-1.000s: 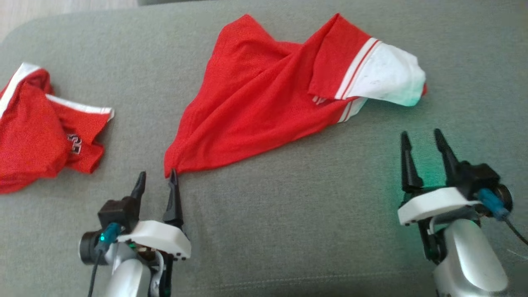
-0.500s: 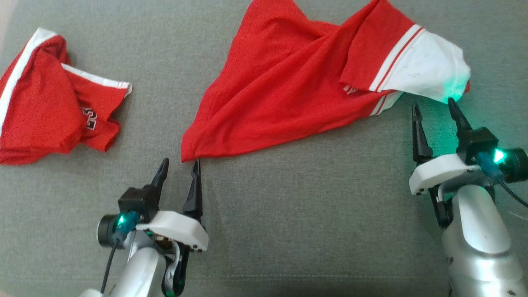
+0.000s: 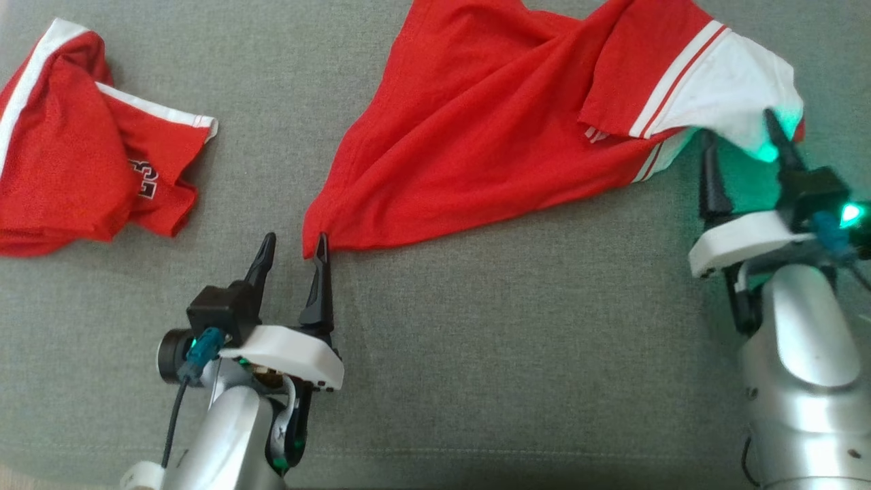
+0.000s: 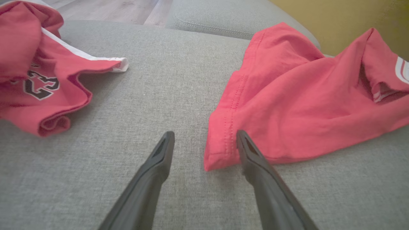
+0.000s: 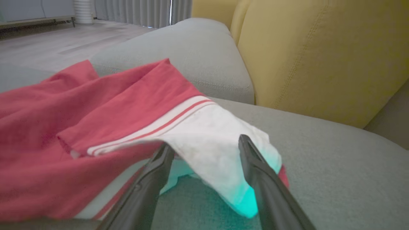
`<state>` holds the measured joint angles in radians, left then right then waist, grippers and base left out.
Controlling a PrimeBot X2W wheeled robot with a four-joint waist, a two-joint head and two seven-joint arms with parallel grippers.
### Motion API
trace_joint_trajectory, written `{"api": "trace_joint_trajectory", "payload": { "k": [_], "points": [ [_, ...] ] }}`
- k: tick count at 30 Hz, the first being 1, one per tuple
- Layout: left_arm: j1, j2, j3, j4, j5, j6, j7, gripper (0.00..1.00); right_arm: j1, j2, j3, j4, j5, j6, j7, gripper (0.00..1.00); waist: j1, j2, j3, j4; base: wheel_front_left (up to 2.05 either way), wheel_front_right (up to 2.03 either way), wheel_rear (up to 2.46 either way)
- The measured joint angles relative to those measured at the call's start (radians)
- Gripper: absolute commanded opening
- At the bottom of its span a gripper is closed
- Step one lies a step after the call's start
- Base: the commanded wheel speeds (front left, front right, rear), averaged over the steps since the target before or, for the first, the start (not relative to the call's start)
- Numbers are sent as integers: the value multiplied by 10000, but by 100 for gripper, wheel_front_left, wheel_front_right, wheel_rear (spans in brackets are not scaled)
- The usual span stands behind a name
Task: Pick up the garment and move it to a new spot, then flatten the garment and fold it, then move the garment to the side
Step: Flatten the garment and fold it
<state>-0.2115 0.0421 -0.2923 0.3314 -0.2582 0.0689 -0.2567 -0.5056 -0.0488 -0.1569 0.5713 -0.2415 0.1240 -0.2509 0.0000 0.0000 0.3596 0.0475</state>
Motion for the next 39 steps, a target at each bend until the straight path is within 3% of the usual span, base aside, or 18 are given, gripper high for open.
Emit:
{"api": "trace_joint_trajectory", "payload": {
  "k": [2,3,6,14,20,27,33,39],
  "points": [
    [-1,0,-13,-4,0,-27,0,100,-34,-2,-63,-291,186,0,0,94,0,0,16,5,0,0,0],
    [-1,0,-13,-8,-2,-42,0,100,-34,-2,-59,-443,217,0,0,80,0,0,22,1,0,0,0],
    [-1,-2,-19,-10,-2,-42,0,100,-34,-2,-67,-573,215,0,0,0,0,0,10,-22,0,0,0],
    [-1,-2,-136,123,-52,-40,0,100,-240,-4,-222,-136,-153,0,0,0,0,0,-31,-16,0,0,0],
    [20,-2,-104,194,-86,-42,0,100,-773,-56,-765,-918,-136,0,0,0,0,0,-306,-88,0,0,0],
    [423,2,-213,337,-88,-46,0,100,-1279,-869,-807,-1532,48,0,-2,0,0,0,-948,-439,0,0,0],
    [572,2,-485,401,-90,-44,0,100,-1298,-1252,-268,-1521,382,0,100,0,0,0,-1279,-608,0,0,0],
    [592,6,-809,430,-90,-88,0,100,-2222,-1875,719,-1260,477,0,683,0,0,0,-1054,-280,0,0,0]
  ]
}}
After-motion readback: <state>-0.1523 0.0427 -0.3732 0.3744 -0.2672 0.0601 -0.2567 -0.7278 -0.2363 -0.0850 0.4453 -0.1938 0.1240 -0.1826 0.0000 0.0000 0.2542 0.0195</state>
